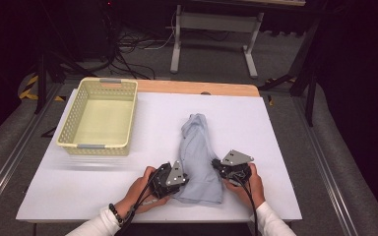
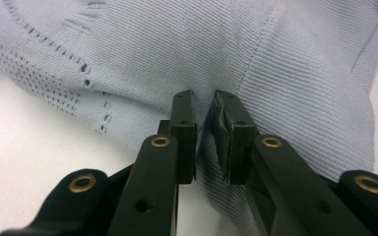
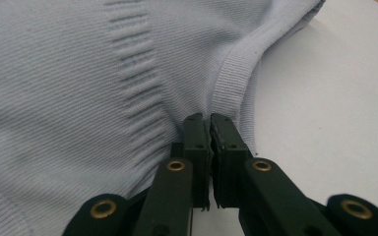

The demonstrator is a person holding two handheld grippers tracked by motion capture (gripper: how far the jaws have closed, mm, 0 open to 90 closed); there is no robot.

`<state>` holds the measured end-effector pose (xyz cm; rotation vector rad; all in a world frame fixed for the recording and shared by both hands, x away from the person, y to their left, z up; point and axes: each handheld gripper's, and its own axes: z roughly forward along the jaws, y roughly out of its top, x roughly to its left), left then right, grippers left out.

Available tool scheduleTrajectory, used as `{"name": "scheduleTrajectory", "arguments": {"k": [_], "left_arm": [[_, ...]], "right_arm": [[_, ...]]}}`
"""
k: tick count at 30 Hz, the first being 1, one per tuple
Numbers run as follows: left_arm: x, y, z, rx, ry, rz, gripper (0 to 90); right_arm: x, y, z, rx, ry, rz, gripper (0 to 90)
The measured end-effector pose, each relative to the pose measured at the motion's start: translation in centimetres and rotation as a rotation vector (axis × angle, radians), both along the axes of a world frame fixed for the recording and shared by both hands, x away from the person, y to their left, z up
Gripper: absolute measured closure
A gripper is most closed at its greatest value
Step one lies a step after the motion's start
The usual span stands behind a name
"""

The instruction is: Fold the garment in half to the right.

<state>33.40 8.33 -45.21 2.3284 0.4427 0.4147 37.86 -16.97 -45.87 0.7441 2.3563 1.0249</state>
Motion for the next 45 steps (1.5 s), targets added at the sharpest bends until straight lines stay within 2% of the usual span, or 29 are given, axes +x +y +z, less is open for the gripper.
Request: {"name": "scheduleTrajectory", "arguments": {"k": [7, 9, 12, 16, 17, 20, 24, 26, 29, 30, 32, 34, 35, 38, 40, 43, 45], "left_arm": [[-0.3, 0.2, 0.5, 0.001, -0.009, 0.004, 77.8], [-0.4, 0.5, 1.0, -0.022, -0.004, 0.008, 74.8], [-0.3, 1.0, 1.8, -0.071, 0.0, 0.031, 68.3], [0.4, 1.5, 2.6, -0.13, 0.005, 0.088, 52.0], [0.7, 1.4, 2.8, -0.136, -0.014, 0.109, 48.3], [1.7, 1.2, 3.0, -0.154, -0.032, 0.177, 34.0], [3.7, 1.0, 3.1, -0.177, -0.01, 0.237, 24.0], [4.7, 0.8, 2.9, -0.166, -0.01, 0.266, 22.6], [6.2, 0.8, 2.1, -0.181, 0.038, 0.299, 20.7], [6.6, 0.8, 1.9, -0.189, 0.063, 0.302, 20.9], [7.1, 0.7, 1.4, -0.173, 0.094, 0.293, 23.3], [7.6, 0.5, 0.7, -0.174, 0.148, 0.284, 25.8], [7.7, 0.5, 0.5, -0.163, 0.161, 0.268, 29.1], [7.7, 0.5, 0.2, -0.181, 0.197, 0.247, 36.9], [7.6, 0.5, 0.2, -0.183, 0.202, 0.227, 43.1], [7.5, 0.5, 0.1, -0.189, 0.222, 0.195, 57.1], [7.2, 0.4, 0.2, -0.173, 0.206, 0.181, 63.4]], "right_arm": [[0.0, -0.1, 0.1, -0.018, -0.012, 0.003, 86.2], [0.0, -0.4, 0.4, -0.012, -0.021, -0.01, 79.3], [0.1, -0.9, 0.9, 0.017, -0.028, -0.072, 60.0], [0.7, -1.2, 0.4, 0.066, 0.035, -0.1, 50.4], [0.9, -1.2, 0.3, 0.067, 0.048, -0.095, 50.5], [1.3, -1.2, 0.0, 0.084, 0.074, -0.094, 49.1], [1.5, -1.2, 0.0, 0.095, 0.103, -0.103, 47.7], [1.7, -1.3, 0.0, 0.105, 0.12, -0.106, 47.7], [1.9, -1.5, -0.1, 0.124, 0.149, -0.108, 48.3], [2.0, -1.5, -0.1, 0.128, 0.159, -0.1, 51.2], [2.1, -1.5, 0.0, 0.132, 0.169, -0.082, 54.9], [2.1, -1.6, 0.0, 0.143, 0.186, -0.05, 62.3], [2.2, -1.7, 0.0, 0.144, 0.19, -0.042, 62.6], [2.3, -1.8, 0.0, 0.151, 0.204, -0.027, 66.7], [2.2, -1.7, 0.0, 0.142, 0.191, -0.022, 70.2], [2.0, -1.6, 0.1, 0.122, 0.165, -0.023, 77.7], [1.9, -1.5, 0.1, 0.11, 0.147, -0.026, 79.6]]}}
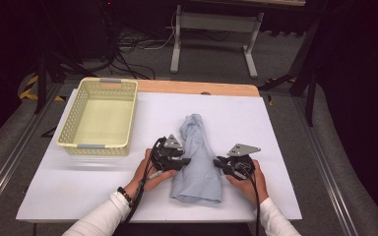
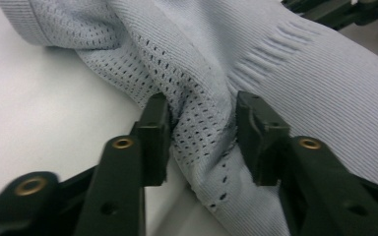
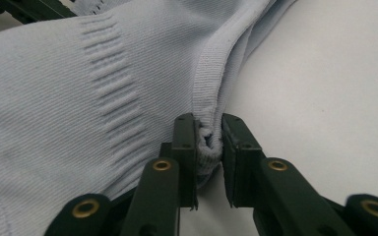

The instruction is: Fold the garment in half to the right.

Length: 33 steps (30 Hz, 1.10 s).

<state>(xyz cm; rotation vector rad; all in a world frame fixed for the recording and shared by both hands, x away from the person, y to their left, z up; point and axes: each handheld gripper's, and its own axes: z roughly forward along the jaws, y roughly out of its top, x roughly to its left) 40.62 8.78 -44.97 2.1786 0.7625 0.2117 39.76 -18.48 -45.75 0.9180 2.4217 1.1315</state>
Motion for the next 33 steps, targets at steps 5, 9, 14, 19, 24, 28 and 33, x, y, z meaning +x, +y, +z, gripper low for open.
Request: {"name": "scheduleTrajectory", "arguments": {"k": [5, 9, 14, 19, 24, 28, 33], "left_arm": [[-0.7, 0.0, 0.5, 0.032, -0.038, -0.016, 73.2], [-1.1, 0.5, 0.9, 0.039, -0.052, -0.035, 76.7], [-2.2, 1.1, 1.5, 0.046, -0.053, -0.037, 77.2], [-3.1, 1.2, 1.8, 0.081, -0.081, -0.048, 76.7], [-3.0, 1.2, 1.7, 0.081, -0.078, -0.044, 73.4], [-3.2, 1.5, 2.6, 0.089, -0.102, -0.012, 63.7], [-3.1, 2.4, 4.2, 0.045, -0.179, 0.079, 57.9]], "right_arm": [[-0.3, 0.2, 0.1, -0.029, -0.039, 0.0, 80.5], [-0.8, 0.2, 0.4, -0.036, -0.065, -0.014, 76.4], [-2.2, 0.3, 1.7, -0.042, -0.139, -0.022, 65.1], [-4.6, 0.2, 2.7, 0.033, -0.182, 0.025, 71.1], [-6.8, 0.3, 2.1, 0.052, -0.134, 0.084, 75.4], [-7.7, 0.9, 0.7, 0.009, -0.085, 0.076, 59.5], [-7.7, 1.5, 0.1, -0.058, -0.072, 0.108, 57.1]]}}
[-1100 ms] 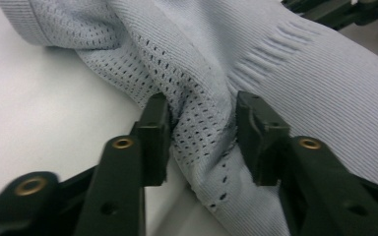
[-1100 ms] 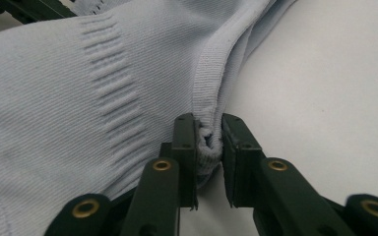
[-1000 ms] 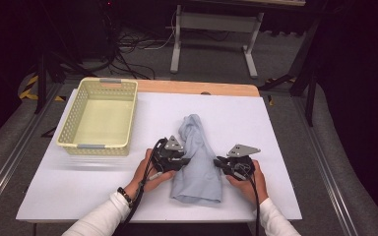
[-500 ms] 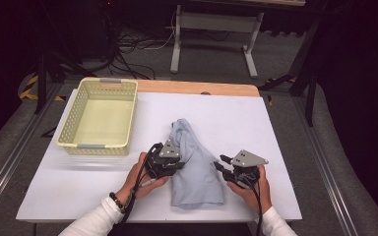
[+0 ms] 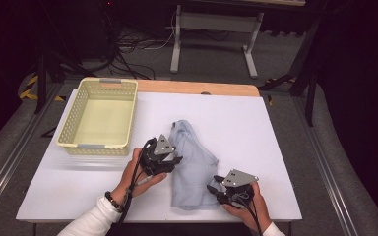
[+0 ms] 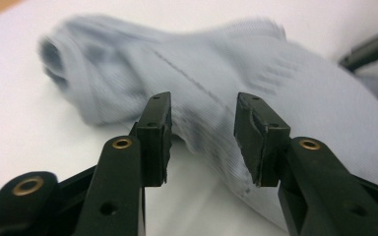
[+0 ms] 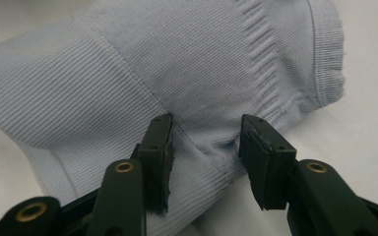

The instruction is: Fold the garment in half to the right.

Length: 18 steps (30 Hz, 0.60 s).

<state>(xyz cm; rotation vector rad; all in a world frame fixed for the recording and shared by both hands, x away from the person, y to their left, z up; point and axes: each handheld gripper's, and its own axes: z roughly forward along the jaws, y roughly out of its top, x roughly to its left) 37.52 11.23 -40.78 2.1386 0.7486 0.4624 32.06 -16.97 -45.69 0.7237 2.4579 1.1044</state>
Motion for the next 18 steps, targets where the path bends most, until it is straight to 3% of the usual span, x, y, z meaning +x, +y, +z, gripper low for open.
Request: {"name": "scheduleTrajectory", "arguments": {"k": [4, 6, 10, 12, 16, 18], "left_arm": [[2.1, -0.1, -0.8, -0.034, 0.033, 0.062, 57.4], [3.4, -0.2, -1.5, -0.019, 0.046, 0.103, 56.5], [5.6, 0.0, -2.3, -0.046, 0.059, 0.191, 53.8], [6.7, 0.0, -2.8, -0.059, 0.093, 0.207, 53.1], [8.3, -0.7, -4.1, -0.01, 0.137, 0.236, 51.9], [8.7, -0.8, -4.5, 0.026, 0.128, 0.257, 53.2]], "right_arm": [[0.3, -0.1, 0.0, 0.0, 0.013, 0.011, 57.1], [0.3, 0.0, 0.0, -0.005, 0.015, 0.012, 57.2], [0.3, 0.2, 0.1, -0.018, 0.004, 0.017, 57.2], [0.3, 0.1, 0.0, -0.011, 0.011, 0.017, 57.2], [0.3, 0.1, 0.1, -0.016, 0.011, 0.02, 57.2], [0.3, 0.1, 0.1, -0.02, 0.01, 0.022, 57.3]]}}
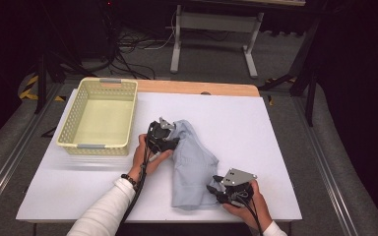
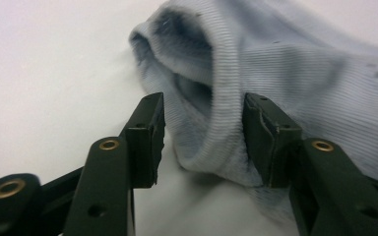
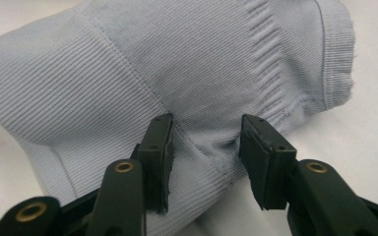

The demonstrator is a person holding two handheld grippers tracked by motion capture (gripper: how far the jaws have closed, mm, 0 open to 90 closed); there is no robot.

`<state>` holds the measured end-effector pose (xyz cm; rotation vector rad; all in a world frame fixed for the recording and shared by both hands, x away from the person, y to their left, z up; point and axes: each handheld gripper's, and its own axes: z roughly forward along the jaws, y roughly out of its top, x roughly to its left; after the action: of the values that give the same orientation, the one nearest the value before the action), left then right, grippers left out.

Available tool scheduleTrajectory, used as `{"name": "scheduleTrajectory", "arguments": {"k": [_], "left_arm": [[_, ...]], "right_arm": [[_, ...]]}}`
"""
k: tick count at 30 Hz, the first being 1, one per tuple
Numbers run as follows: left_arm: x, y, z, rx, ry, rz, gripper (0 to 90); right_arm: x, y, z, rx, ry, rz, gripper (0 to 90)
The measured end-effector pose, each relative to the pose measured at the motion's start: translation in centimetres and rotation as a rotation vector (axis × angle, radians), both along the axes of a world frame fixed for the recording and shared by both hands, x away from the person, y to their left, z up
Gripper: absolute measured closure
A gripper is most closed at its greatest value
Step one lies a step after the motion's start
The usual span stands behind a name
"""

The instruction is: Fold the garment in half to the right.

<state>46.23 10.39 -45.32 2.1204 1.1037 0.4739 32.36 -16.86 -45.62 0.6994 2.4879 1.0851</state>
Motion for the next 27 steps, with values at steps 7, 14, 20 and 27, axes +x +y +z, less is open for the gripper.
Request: {"name": "scheduleTrajectory", "arguments": {"k": [7, 14, 20, 27], "left_arm": [[1.7, -0.7, -0.2, 0.04, -0.01, 0.022, 57.0], [2.8, -1.1, 0.1, 0.025, -0.004, 0.04, 56.8], [1.4, -0.9, 2.0, -0.015, -0.054, 0.028, 48.6], [-2.3, -0.6, 3.9, -0.104, -0.101, -0.06, 31.3]], "right_arm": [[-0.1, 0.0, 0.0, -0.01, -0.01, -0.007, 57.3], [-0.1, -0.1, 0.0, -0.004, -0.002, -0.012, 57.1], [-0.1, -0.1, 0.1, -0.005, -0.007, -0.017, 54.0], [0.0, -0.2, 0.0, 0.003, -0.003, -0.031, 49.3]]}}
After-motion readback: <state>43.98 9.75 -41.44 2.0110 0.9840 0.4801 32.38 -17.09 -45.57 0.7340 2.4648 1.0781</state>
